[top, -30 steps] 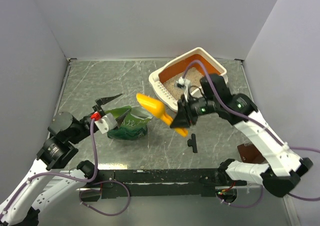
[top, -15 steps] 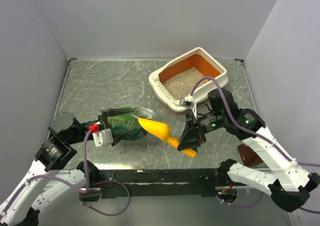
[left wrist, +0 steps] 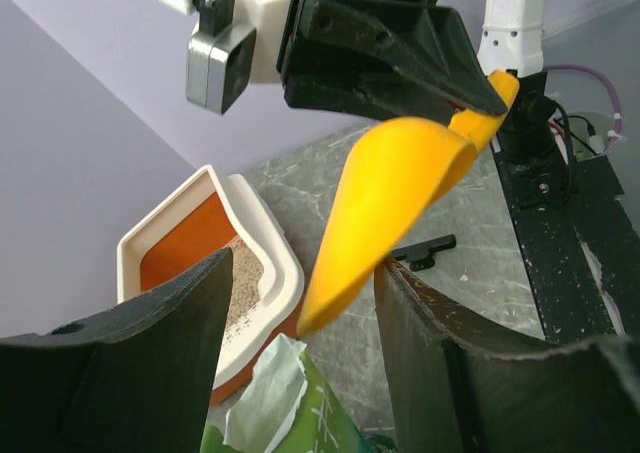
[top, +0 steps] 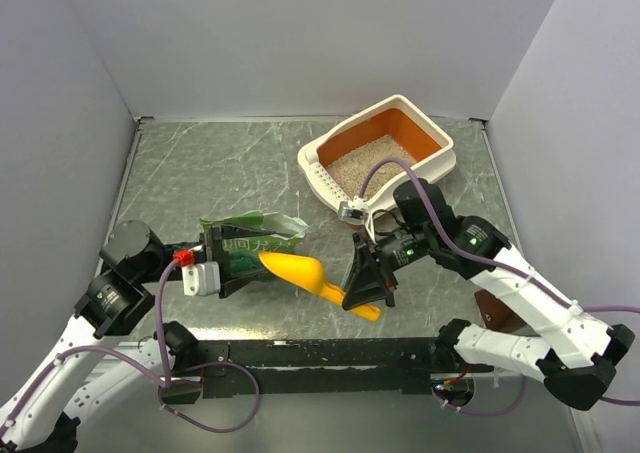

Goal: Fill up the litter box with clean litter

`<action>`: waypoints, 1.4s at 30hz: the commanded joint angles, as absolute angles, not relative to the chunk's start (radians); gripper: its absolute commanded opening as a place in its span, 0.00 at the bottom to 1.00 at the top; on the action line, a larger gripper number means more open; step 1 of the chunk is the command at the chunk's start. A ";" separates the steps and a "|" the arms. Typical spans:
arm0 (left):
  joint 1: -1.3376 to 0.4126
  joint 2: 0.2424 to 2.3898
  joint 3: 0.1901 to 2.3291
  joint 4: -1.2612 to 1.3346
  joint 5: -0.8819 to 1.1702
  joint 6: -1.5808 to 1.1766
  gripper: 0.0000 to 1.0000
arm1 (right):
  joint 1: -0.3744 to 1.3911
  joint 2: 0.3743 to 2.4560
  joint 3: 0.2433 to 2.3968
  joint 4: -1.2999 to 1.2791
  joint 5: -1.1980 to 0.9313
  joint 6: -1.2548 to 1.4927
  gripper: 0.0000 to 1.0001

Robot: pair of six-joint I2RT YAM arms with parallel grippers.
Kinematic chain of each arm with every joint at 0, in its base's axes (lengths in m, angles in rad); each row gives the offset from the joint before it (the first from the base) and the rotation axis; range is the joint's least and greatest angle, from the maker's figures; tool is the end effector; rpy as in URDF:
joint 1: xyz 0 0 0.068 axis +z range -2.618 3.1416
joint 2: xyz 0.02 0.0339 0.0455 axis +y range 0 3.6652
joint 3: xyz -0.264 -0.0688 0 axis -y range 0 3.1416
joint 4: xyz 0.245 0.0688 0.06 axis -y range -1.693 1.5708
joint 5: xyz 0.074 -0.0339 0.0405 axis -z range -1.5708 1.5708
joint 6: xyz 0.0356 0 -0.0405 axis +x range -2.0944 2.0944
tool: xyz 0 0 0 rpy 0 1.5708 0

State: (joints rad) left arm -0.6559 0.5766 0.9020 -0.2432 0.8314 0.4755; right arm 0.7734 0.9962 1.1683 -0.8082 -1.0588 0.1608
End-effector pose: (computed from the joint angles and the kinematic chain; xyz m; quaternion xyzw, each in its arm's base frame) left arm 0.0706 -0.0875 0.4006 0.5830 0.3640 -0.3331 0.6455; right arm 0.1080 0.1488 0.3819 -0.4493 0.6661 0.5777 0.1442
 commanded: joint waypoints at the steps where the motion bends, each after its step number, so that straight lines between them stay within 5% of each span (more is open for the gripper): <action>1: -0.657 0.595 0.910 -0.173 0.893 0.454 0.62 | 0.807 1.008 1.158 -0.707 -1.069 0.189 0.00; 3: -0.658 0.600 0.910 -0.179 0.903 0.460 0.55 | 0.816 1.011 1.152 -0.680 -1.075 0.201 0.00; 10: -0.658 0.607 0.900 -0.199 0.942 0.479 0.01 | 0.827 1.009 1.132 -0.631 -1.109 0.215 0.00; 15: -0.657 0.585 0.891 -0.152 0.931 0.395 0.01 | 0.827 1.003 1.127 -0.597 -1.095 0.219 0.03; 17: -0.657 0.574 0.902 -0.147 0.823 0.301 0.01 | 0.828 0.991 1.146 -0.609 -0.999 0.216 0.29; 20: -0.657 0.571 0.940 -0.219 0.665 0.219 0.01 | 0.813 0.954 1.190 -0.629 -0.817 0.212 0.43; 30: -0.658 0.620 1.052 -0.371 0.351 0.014 0.01 | 0.770 0.867 1.210 -0.491 -0.280 0.123 0.68; 33: -0.657 0.676 1.106 -0.432 0.351 0.023 0.01 | 0.744 0.854 1.163 -0.382 -0.157 0.097 0.83; 42: -0.653 0.749 1.085 -0.356 0.223 -0.033 0.01 | 0.485 0.873 1.000 -0.025 -0.282 0.204 0.98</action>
